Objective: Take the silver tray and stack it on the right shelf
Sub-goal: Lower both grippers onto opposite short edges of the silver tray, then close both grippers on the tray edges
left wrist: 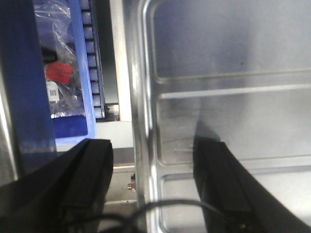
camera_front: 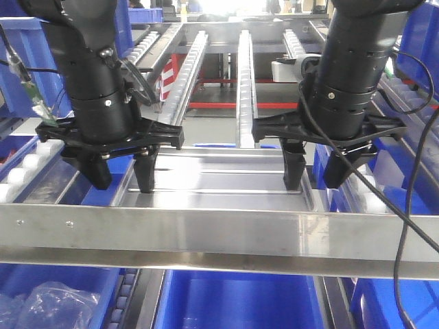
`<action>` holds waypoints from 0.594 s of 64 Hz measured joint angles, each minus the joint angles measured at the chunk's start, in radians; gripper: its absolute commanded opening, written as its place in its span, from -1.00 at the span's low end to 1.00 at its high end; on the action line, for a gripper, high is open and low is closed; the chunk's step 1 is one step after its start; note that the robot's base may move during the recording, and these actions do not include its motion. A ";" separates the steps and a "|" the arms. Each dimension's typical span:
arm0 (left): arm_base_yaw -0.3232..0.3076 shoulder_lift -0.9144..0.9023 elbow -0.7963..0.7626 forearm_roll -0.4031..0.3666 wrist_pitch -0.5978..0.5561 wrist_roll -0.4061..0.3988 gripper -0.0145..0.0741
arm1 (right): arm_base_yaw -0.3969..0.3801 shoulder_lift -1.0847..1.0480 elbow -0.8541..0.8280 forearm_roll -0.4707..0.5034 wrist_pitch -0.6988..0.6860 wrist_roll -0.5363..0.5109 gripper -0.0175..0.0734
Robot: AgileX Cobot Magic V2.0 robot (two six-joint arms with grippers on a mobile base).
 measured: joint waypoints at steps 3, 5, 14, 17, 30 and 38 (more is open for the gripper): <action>0.000 0.002 0.000 0.000 0.000 0.000 0.00 | 0.000 0.000 0.000 0.000 -0.004 0.000 0.34; 0.000 0.002 0.000 -0.002 -0.002 0.000 0.00 | 0.000 0.000 0.000 0.000 -0.008 0.000 0.34; 0.000 0.004 0.000 -0.011 -0.002 -0.001 0.00 | 0.000 0.018 0.000 0.000 -0.011 0.000 0.34; 0.000 0.004 0.000 -0.011 -0.002 -0.001 -0.01 | 0.000 0.022 0.000 0.000 -0.011 0.000 0.33; 0.000 0.005 -0.001 -0.020 -0.002 -0.002 -0.31 | 0.000 0.023 0.000 0.000 -0.011 0.000 -0.18; 0.000 0.005 -0.001 -0.024 -0.002 -0.002 -0.71 | 0.000 0.023 0.000 0.000 -0.011 0.003 -0.50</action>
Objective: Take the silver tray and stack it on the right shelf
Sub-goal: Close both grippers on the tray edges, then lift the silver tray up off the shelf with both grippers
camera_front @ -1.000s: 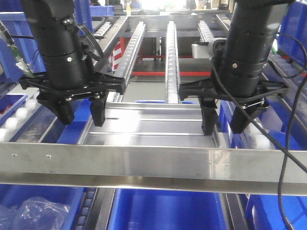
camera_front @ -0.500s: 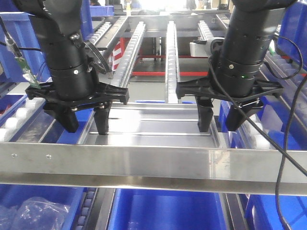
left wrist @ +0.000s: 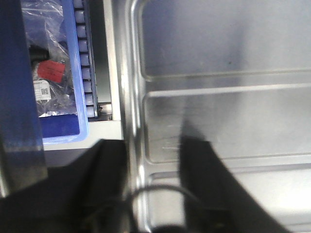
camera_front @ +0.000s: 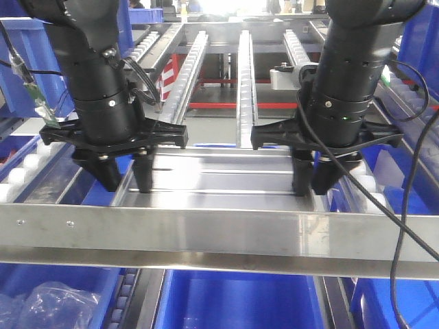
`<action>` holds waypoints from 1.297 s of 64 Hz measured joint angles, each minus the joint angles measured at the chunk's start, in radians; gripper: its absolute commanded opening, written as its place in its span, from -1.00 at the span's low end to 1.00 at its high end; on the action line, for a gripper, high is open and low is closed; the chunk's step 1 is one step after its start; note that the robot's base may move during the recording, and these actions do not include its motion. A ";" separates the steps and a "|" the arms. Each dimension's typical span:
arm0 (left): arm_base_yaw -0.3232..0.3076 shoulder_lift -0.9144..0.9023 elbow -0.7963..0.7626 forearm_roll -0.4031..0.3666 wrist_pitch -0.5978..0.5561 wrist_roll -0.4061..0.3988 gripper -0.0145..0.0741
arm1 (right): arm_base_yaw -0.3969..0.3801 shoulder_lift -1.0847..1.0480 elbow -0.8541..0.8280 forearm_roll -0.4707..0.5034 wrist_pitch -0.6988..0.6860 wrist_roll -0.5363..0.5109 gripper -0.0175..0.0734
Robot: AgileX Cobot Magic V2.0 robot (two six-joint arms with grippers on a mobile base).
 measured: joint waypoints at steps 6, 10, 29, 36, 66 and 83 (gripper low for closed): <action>0.000 0.000 -0.002 0.006 0.006 0.000 -0.89 | -0.002 0.000 0.000 0.000 0.000 0.006 -0.49; 0.002 0.000 -0.002 0.006 0.004 -0.005 -0.88 | -0.002 0.000 0.000 0.000 0.006 0.011 -0.49; 0.002 0.002 -0.051 0.001 0.068 -0.019 -0.88 | -0.002 -0.037 0.000 0.000 0.029 0.014 -0.49; 0.000 -0.028 -0.099 0.003 0.126 -0.019 -0.88 | -0.002 -0.102 0.000 0.000 0.052 0.014 -0.49; -0.126 -0.399 -0.016 0.016 0.277 -0.048 -0.88 | 0.061 -0.456 0.072 0.004 0.226 0.024 -0.49; -0.225 -0.578 0.164 0.002 0.275 -0.124 -0.88 | 0.110 -0.627 0.173 0.026 0.286 0.039 -0.49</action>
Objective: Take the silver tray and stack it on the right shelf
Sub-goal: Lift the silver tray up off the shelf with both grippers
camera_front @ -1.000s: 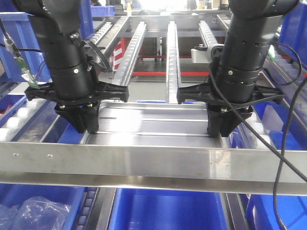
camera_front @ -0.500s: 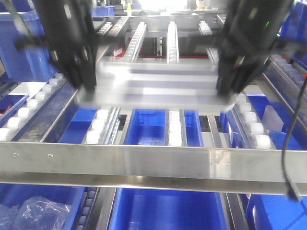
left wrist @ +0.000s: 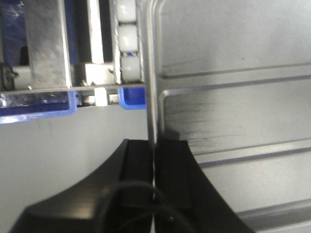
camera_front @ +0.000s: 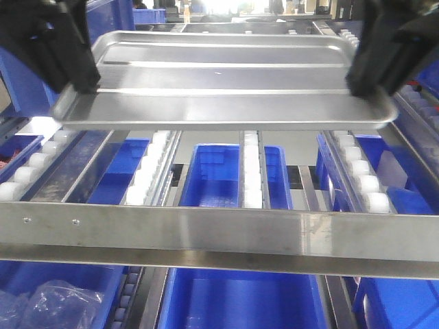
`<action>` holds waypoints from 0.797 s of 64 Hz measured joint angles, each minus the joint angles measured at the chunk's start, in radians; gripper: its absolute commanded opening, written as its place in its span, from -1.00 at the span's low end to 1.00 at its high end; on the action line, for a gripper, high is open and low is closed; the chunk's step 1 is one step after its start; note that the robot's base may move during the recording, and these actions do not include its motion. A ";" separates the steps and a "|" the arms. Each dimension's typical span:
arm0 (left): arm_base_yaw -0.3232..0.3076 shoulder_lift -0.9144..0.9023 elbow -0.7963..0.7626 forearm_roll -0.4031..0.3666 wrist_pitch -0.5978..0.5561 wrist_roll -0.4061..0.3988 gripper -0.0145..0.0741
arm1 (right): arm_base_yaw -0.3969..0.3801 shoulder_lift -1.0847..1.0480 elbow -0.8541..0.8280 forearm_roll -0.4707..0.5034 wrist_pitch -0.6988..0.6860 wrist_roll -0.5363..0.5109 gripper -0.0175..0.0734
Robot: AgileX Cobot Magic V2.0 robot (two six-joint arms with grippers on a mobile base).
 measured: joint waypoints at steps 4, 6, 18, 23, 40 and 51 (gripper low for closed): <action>-0.028 -0.019 0.012 0.000 -0.002 -0.011 -0.88 | 0.004 -0.028 0.015 0.000 0.021 0.005 -0.49; -0.039 -0.021 0.013 0.000 -0.002 -0.013 -0.88 | 0.004 -0.038 0.023 0.000 0.031 0.007 -0.49; -0.071 -0.023 0.021 0.002 -0.016 -0.032 -0.88 | 0.004 -0.058 0.046 -0.002 0.058 0.015 -0.49; -0.071 -0.023 0.021 0.012 -0.018 -0.060 -0.88 | 0.004 -0.058 0.050 -0.002 0.048 0.015 -0.49; -0.071 0.029 0.021 0.025 -0.018 -0.103 -0.88 | 0.004 -0.058 0.051 -0.004 0.042 0.015 -0.49; -0.071 0.034 0.021 0.025 -0.018 -0.107 -0.88 | 0.004 -0.058 0.051 -0.004 0.044 0.015 -0.49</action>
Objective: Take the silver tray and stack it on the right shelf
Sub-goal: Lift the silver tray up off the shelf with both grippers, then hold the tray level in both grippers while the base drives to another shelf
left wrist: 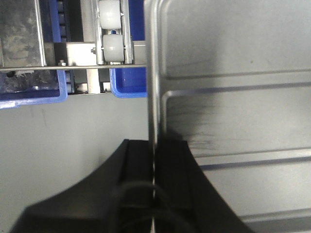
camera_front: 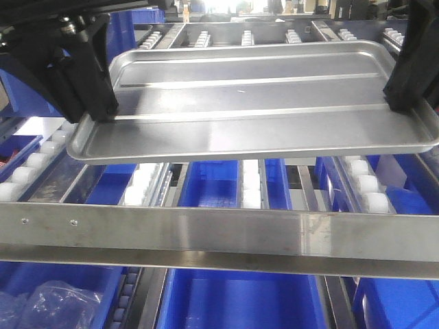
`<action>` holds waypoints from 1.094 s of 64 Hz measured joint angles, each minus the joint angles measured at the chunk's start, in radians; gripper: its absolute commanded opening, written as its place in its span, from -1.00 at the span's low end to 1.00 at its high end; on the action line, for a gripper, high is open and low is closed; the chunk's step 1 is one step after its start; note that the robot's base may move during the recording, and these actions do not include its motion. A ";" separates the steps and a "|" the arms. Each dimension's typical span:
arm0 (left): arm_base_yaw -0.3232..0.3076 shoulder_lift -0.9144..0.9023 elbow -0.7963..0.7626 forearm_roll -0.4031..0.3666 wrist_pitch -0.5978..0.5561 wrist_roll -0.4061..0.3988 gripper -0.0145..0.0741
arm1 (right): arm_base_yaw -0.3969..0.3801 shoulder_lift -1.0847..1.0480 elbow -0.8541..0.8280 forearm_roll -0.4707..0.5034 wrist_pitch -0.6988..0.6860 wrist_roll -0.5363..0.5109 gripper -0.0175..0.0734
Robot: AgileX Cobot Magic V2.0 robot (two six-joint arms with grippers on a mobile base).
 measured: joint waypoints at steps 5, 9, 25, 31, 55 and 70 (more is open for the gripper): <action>0.000 0.000 0.000 0.000 0.004 -0.001 -0.88 | 0.000 0.000 0.000 0.000 0.002 0.000 -0.49; 0.000 0.000 0.000 0.000 0.007 -0.001 -0.88 | 0.000 0.000 0.000 0.000 0.001 0.000 -0.49; 0.000 0.000 0.000 0.000 0.008 -0.002 -0.88 | 0.000 0.000 0.000 0.000 0.001 0.000 -0.49; 0.000 0.000 0.000 0.000 0.008 -0.002 -0.88 | 0.000 0.000 0.000 0.000 0.001 0.000 -0.49; 0.000 0.001 0.000 0.000 0.008 -0.002 -0.88 | 0.000 0.000 0.000 0.000 0.001 0.000 -0.49; 0.000 0.001 0.000 0.000 0.013 -0.002 -0.88 | 0.000 0.000 0.000 0.002 -0.001 0.000 -0.49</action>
